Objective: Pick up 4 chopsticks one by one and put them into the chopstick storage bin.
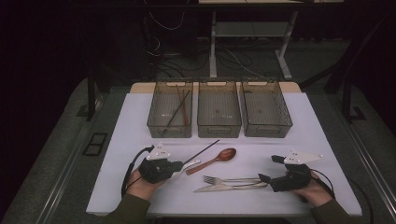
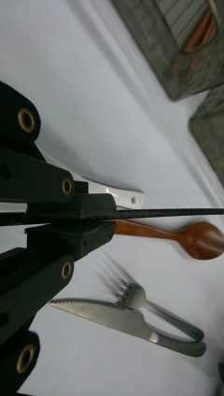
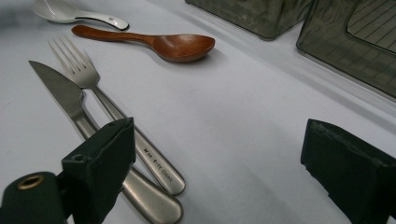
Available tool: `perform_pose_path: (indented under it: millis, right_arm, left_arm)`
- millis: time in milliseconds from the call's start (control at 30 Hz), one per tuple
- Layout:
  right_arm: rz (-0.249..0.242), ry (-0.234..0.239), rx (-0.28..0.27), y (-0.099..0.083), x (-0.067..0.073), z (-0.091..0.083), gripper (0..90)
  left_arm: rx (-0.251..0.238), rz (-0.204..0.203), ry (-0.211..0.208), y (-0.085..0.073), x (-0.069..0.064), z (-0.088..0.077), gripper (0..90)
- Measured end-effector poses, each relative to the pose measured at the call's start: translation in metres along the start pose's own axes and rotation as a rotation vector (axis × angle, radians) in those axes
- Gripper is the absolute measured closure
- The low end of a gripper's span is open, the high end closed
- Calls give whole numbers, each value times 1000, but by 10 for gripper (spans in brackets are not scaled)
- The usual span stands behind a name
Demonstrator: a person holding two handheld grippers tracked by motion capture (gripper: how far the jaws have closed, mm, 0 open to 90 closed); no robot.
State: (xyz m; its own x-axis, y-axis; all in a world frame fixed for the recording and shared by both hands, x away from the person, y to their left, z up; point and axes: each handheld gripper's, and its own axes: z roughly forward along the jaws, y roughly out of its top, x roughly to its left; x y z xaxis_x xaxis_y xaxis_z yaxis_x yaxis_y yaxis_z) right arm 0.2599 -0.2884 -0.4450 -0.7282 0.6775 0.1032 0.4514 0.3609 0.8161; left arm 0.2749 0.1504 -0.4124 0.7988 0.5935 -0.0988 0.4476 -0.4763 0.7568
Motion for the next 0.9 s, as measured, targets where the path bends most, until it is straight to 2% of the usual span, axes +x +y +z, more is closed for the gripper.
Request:
perform_pose_path:
  millis: [333,600,900]
  right_arm:
    - [-1,1,2,0,0,0,101]
    - [2,5,-2,0,0,0,101]
    - [23,8,-23,1,0,1,101]
  left_arm:
    - [-46,-14,16,8,13,-13,843]
    - [-74,-33,6,15,25,-14,843]
    - [-83,-53,1,26,37,-17,843]
